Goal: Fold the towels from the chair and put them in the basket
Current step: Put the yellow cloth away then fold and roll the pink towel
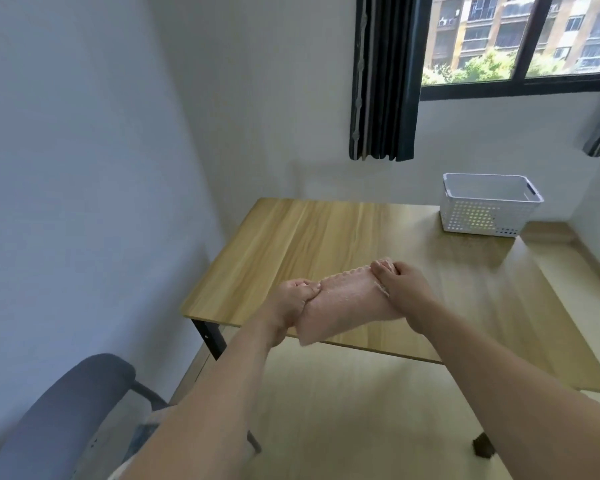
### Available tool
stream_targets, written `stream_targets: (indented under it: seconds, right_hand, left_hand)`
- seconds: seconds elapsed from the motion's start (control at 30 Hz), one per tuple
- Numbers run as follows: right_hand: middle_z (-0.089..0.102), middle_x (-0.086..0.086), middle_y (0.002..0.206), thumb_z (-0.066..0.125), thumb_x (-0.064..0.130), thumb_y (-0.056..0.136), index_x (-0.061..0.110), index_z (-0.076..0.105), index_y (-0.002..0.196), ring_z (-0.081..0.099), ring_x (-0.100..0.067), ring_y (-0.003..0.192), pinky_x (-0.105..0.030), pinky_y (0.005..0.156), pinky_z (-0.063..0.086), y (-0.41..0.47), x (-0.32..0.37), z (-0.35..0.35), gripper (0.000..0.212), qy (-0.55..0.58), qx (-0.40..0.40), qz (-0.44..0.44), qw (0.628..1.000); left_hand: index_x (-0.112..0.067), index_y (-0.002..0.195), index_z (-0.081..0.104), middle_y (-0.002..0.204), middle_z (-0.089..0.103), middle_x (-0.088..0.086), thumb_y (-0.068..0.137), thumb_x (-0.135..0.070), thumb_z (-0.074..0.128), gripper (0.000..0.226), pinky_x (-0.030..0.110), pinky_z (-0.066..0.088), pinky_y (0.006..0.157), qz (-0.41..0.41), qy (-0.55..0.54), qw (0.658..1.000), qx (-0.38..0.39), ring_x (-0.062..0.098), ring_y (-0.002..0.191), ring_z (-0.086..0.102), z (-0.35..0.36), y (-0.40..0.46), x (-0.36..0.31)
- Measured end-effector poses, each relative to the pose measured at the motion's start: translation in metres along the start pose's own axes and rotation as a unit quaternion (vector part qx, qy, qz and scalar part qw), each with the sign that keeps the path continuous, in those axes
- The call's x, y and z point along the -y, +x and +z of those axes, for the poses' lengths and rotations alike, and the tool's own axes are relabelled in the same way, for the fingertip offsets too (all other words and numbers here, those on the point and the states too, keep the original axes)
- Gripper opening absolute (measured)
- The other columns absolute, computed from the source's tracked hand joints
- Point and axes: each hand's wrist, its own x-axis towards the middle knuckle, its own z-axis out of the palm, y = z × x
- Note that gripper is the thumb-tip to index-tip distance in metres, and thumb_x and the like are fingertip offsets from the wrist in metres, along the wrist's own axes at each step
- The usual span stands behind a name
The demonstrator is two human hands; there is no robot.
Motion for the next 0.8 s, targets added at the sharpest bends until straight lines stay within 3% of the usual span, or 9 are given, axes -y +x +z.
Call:
stream_targets:
  seconds: [0.13, 0.23, 0.3, 0.37, 0.47, 0.57, 0.63, 0.8]
  right_hand:
    - [0.059, -0.002, 0.089, 0.052, 0.04, 0.095, 0.007, 0.058, 0.113, 0.053, -0.012, 0.074, -0.025, 0.056, 0.037, 0.034, -0.001, -0.044, 0.038, -0.016, 0.044, 0.036, 0.998]
    - [0.061, -0.01, 0.115, 0.051, 0.045, 0.094, 0.005, 0.054, 0.126, 0.059, -0.023, 0.096, -0.028, 0.077, 0.044, 0.061, -0.007, -0.069, 0.051, -0.007, 0.081, 0.072, 0.994]
    - [0.06, -0.011, 0.121, 0.049, 0.046, 0.095, 0.007, 0.053, 0.127, 0.058, -0.026, 0.104, -0.031, 0.085, 0.043, 0.074, -0.01, -0.09, 0.051, -0.003, 0.089, 0.094, 0.992]
    - [0.062, -0.011, 0.114, 0.046, 0.046, 0.096, 0.008, 0.055, 0.123, 0.06, -0.025, 0.098, -0.032, 0.084, 0.045, 0.089, -0.013, -0.117, 0.048, 0.008, 0.091, 0.118, 0.989]
    - [0.067, -0.007, 0.1, 0.044, 0.047, 0.095, 0.015, 0.06, 0.116, 0.063, -0.021, 0.079, -0.031, 0.067, 0.049, 0.109, -0.015, -0.167, 0.042, 0.036, 0.107, 0.171, 0.979]
    - [0.064, -0.003, 0.082, 0.043, 0.033, 0.091, 0.016, 0.06, 0.101, 0.058, -0.019, 0.066, -0.027, 0.059, 0.045, 0.129, -0.015, -0.203, 0.026, 0.041, 0.135, 0.184, 0.973]
    - [0.062, -0.005, 0.082, 0.045, 0.022, 0.087, 0.015, 0.058, 0.098, 0.056, -0.02, 0.066, -0.028, 0.059, 0.044, 0.147, -0.013, -0.231, 0.018, 0.043, 0.144, 0.169, 0.974]
    - [0.055, -0.012, 0.088, 0.044, 0.001, 0.081, 0.005, 0.058, 0.104, 0.051, -0.025, 0.076, -0.032, 0.065, 0.042, 0.194, -0.013, -0.283, 0.027, 0.023, 0.128, 0.119, 0.984]
  left_hand:
    - [-0.01, 0.09, 0.064, 0.074, 0.063, 0.002, 0.095, -0.021, 0.054, 0.016, 0.023, 0.042, 0.055, -0.01, -0.008, 1.0, -0.02, 0.013, 0.062, 0.055, 0.048, 0.017, -0.019]
    - [-0.009, 0.085, 0.062, 0.072, 0.061, 0.004, 0.095, -0.016, 0.053, 0.015, 0.021, 0.041, 0.052, -0.01, -0.01, 0.999, -0.039, 0.014, 0.061, 0.054, 0.08, 0.038, -0.029]
    - [-0.011, 0.079, 0.06, 0.07, 0.059, 0.004, 0.095, -0.016, 0.053, 0.018, 0.022, 0.04, 0.052, -0.009, 0.001, 0.999, -0.032, 0.015, 0.061, 0.053, 0.103, 0.055, -0.035]
    - [-0.011, 0.078, 0.06, 0.072, 0.06, 0.006, 0.095, -0.016, 0.053, 0.019, 0.024, 0.04, 0.055, -0.008, -0.008, 1.0, -0.022, 0.018, 0.064, 0.054, 0.127, 0.068, -0.041]
    - [-0.01, 0.081, 0.06, 0.074, 0.061, 0.007, 0.095, -0.015, 0.053, 0.016, 0.024, 0.041, 0.055, -0.015, -0.025, 0.999, -0.036, 0.017, 0.064, 0.055, 0.171, 0.081, -0.057]
    - [-0.009, 0.084, 0.059, 0.074, 0.062, 0.005, 0.095, -0.015, 0.053, 0.014, 0.021, 0.043, 0.051, -0.011, -0.05, 0.997, -0.061, 0.016, 0.061, 0.057, 0.207, 0.088, -0.075]
    - [-0.01, 0.082, 0.061, 0.073, 0.063, 0.004, 0.095, -0.015, 0.053, 0.016, 0.019, 0.044, 0.049, -0.002, -0.065, 0.994, -0.089, 0.015, 0.06, 0.058, 0.236, 0.096, -0.093]
    - [-0.011, 0.083, 0.061, 0.073, 0.063, 0.001, 0.096, -0.016, 0.053, 0.016, 0.014, 0.042, 0.043, -0.001, -0.071, 0.989, -0.129, 0.013, 0.059, 0.059, 0.296, 0.111, -0.13]
